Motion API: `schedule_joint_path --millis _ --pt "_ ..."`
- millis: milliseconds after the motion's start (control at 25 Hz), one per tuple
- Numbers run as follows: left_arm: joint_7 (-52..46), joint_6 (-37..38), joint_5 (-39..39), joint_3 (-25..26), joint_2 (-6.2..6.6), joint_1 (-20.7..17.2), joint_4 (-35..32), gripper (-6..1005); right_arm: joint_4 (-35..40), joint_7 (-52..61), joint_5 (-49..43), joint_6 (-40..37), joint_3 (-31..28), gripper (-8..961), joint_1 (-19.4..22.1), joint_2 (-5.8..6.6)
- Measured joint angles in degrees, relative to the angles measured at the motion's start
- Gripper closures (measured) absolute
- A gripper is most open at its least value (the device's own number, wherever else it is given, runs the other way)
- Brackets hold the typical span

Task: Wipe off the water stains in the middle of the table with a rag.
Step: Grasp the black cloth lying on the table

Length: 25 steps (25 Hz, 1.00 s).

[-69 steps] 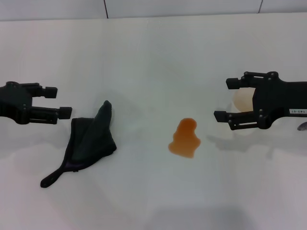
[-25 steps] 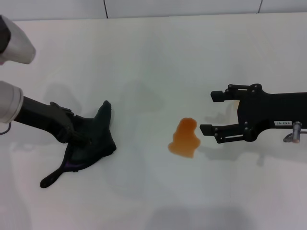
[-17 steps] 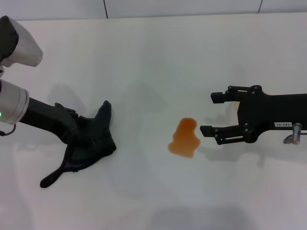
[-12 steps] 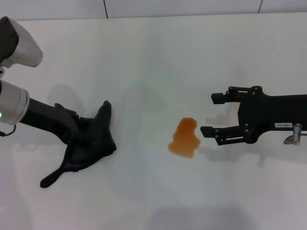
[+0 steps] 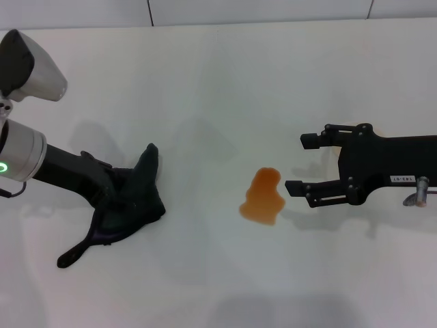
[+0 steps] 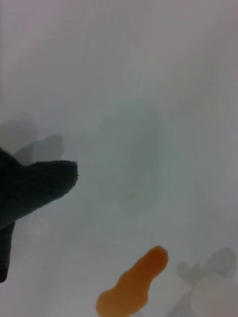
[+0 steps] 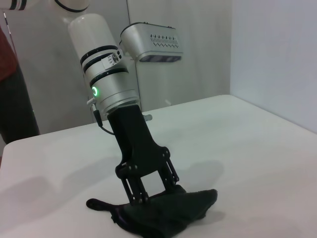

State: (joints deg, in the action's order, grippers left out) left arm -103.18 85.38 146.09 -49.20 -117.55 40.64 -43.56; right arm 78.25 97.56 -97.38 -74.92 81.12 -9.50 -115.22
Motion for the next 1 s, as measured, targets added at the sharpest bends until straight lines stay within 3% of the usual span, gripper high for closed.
schedule_joint_path --millis 200,640,840,1000 --pt "0.0 -0.3 0.0 -0.4 -0.09 0.1 0.1 358 -0.1 0.0 0.0 0.1 0.0 81 0.1 0.00" --pt "-0.5 -1.0 0.0 -0.1 -0.06 0.2 0.0 570 -0.1 0.0 0.0 0.3 0.0 81 0.2 0.00" --pt "-0.7 -1.1 0.1 -0.3 -0.05 0.2 0.0 794 -0.1 0.0 0.0 0.3 0.0 81 0.1 0.00" --pt "-0.7 -1.1 0.1 -0.4 -0.05 0.4 0.0 881 -0.1 0.0 0.0 0.3 0.0 81 0.1 0.00"
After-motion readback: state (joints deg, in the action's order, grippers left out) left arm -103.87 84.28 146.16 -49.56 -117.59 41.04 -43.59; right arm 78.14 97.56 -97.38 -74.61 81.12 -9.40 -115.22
